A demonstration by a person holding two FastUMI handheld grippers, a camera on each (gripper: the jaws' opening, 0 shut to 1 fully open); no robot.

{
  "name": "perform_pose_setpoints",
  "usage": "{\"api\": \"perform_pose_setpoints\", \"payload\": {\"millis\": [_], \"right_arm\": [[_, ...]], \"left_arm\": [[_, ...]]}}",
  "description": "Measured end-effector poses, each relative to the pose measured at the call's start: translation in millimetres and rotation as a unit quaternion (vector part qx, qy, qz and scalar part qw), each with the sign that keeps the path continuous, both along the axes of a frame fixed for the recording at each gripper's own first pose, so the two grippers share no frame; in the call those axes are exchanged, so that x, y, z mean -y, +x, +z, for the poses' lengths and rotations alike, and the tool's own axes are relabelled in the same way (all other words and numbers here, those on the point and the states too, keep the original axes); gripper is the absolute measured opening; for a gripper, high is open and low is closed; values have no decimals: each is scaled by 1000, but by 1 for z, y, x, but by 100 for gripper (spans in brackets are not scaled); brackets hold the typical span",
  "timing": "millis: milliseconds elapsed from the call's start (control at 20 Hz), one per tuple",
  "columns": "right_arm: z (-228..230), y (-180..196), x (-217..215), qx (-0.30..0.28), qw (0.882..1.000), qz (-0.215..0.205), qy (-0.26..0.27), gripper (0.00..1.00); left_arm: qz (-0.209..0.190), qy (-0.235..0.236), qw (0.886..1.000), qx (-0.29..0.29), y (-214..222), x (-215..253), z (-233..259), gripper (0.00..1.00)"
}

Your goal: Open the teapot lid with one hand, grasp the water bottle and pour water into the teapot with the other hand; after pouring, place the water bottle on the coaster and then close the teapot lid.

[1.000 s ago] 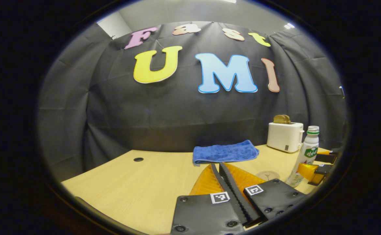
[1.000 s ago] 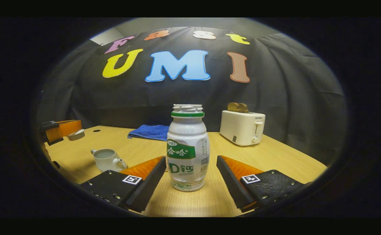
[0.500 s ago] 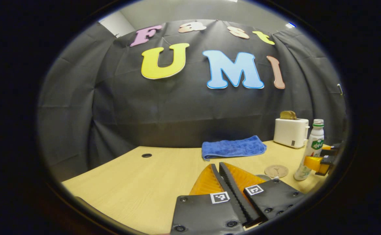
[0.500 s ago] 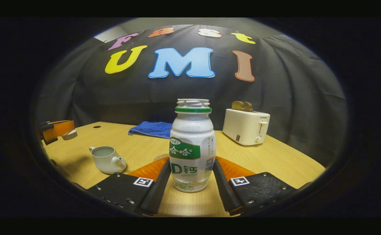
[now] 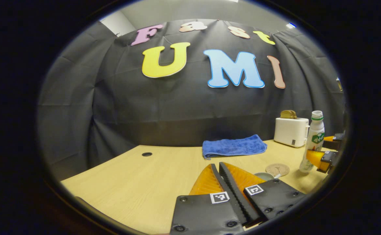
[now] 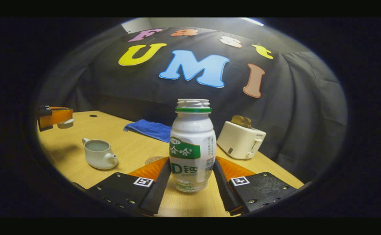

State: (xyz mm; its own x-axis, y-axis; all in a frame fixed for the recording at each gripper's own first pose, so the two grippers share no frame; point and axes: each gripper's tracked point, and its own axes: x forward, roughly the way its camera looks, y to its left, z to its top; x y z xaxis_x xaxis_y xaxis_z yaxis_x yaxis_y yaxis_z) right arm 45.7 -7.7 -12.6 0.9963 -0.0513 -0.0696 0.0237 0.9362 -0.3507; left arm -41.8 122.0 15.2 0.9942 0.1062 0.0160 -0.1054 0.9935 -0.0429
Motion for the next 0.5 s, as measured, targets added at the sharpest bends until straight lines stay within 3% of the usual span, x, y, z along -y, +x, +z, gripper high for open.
{"api": "perform_pose_setpoints", "payload": {"millis": [200, 500], "right_arm": [[19, 4, -4, 29, 994, -5, -101, 71], [29, 15, -19, 50, 968, 5, -244, 71]], "left_arm": [[1, -4, 1000, -2, 0, -3, -4, 5], [5, -5, 1000, -3, 1, -9, -9, 5]]}}
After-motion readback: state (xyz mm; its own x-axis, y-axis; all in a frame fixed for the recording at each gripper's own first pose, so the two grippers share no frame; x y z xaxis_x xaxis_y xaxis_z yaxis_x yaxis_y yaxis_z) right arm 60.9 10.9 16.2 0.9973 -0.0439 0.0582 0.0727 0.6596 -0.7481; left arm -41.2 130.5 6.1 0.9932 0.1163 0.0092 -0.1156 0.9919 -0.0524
